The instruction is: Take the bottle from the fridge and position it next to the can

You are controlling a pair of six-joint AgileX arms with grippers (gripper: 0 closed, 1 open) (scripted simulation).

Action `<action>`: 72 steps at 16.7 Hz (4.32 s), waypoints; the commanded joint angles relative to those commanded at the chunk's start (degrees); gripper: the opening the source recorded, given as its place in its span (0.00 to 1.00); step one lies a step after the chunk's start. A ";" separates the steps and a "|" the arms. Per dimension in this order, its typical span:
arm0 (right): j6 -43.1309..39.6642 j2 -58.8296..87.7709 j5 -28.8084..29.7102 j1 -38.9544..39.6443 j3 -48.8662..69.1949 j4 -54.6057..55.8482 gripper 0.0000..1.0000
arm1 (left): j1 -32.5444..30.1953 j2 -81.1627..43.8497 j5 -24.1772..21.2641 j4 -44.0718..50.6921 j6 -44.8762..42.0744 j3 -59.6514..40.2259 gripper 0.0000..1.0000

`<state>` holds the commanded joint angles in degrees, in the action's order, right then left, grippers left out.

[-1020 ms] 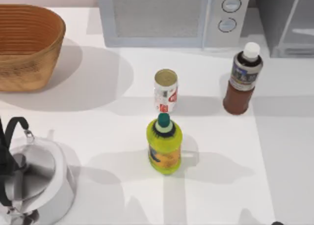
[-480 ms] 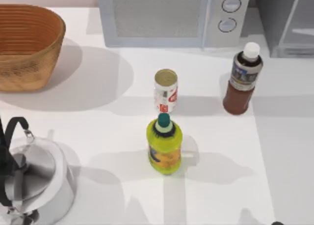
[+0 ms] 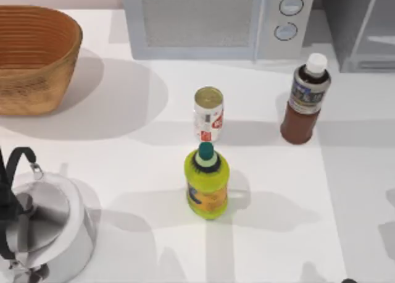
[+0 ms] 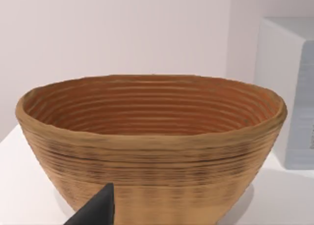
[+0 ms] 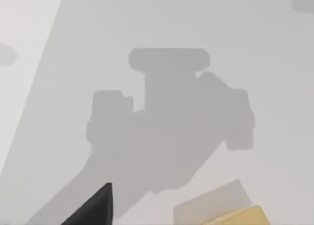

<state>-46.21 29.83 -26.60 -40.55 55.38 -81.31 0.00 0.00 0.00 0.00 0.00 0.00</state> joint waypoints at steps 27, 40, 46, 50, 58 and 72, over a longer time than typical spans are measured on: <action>-60.63 74.46 -26.79 -56.84 20.22 5.45 1.00 | 0.00 0.00 0.00 0.00 0.00 0.00 1.00; 2.37 75.12 -17.80 -19.17 19.04 56.87 1.00 | 0.00 0.00 0.00 0.00 0.00 0.00 1.00; 10.40 74.94 -16.16 -12.64 18.77 64.79 1.00 | 0.00 0.00 0.00 0.00 0.00 0.00 1.00; 10.37 74.57 -16.17 -13.18 18.37 64.99 1.00 | 0.00 0.00 0.00 0.00 0.00 0.00 1.00; 24.92 70.32 0.30 8.12 12.18 73.00 1.00 | 0.00 0.00 0.00 0.00 0.00 0.00 1.00; 45.73 63.16 25.76 38.34 1.40 84.24 1.00 | 0.00 0.00 0.00 0.00 0.00 0.00 1.00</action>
<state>-0.48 92.99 -0.84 -2.21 56.78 2.93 0.00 0.00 0.00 0.00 0.00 0.00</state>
